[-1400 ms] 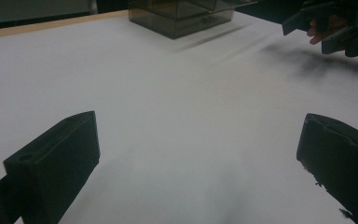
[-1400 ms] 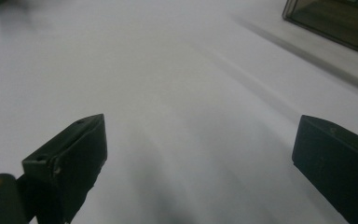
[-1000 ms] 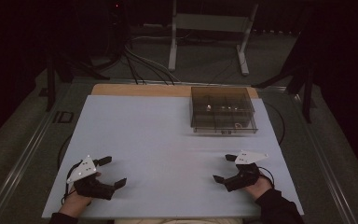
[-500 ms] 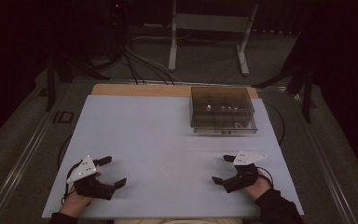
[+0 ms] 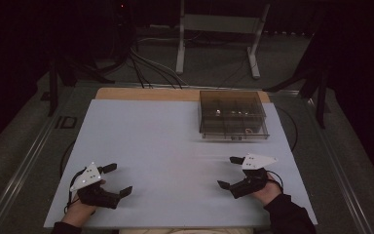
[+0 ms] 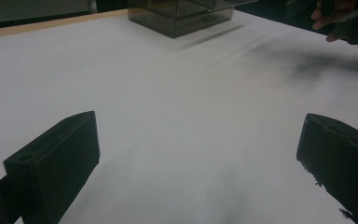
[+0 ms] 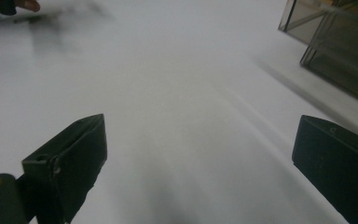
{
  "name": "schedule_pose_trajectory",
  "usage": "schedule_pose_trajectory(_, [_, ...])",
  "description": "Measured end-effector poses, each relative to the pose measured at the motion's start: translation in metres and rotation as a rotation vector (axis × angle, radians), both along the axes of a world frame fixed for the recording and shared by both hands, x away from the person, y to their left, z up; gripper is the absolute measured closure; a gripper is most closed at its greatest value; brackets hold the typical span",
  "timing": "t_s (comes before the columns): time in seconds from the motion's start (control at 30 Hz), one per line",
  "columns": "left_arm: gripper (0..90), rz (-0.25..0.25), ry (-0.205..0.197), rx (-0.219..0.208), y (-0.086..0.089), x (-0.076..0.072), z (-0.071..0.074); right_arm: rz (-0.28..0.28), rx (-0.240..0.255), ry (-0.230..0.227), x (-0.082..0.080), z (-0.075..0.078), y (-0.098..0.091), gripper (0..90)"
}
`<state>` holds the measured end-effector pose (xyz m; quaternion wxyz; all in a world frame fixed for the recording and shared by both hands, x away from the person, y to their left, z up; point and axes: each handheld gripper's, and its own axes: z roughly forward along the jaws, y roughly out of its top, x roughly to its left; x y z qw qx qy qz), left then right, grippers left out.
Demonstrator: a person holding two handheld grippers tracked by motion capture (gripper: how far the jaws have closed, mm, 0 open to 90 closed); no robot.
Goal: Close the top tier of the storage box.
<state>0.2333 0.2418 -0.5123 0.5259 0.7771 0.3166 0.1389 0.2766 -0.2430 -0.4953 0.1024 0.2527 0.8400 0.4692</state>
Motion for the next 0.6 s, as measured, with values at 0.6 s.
schedule_pose_trajectory(0.6, [0.0, 0.002, 0.000, 0.001, 0.000, -0.001, 0.000, -0.173, 0.033, -0.109, 0.017, 0.030, -0.009, 3.2])
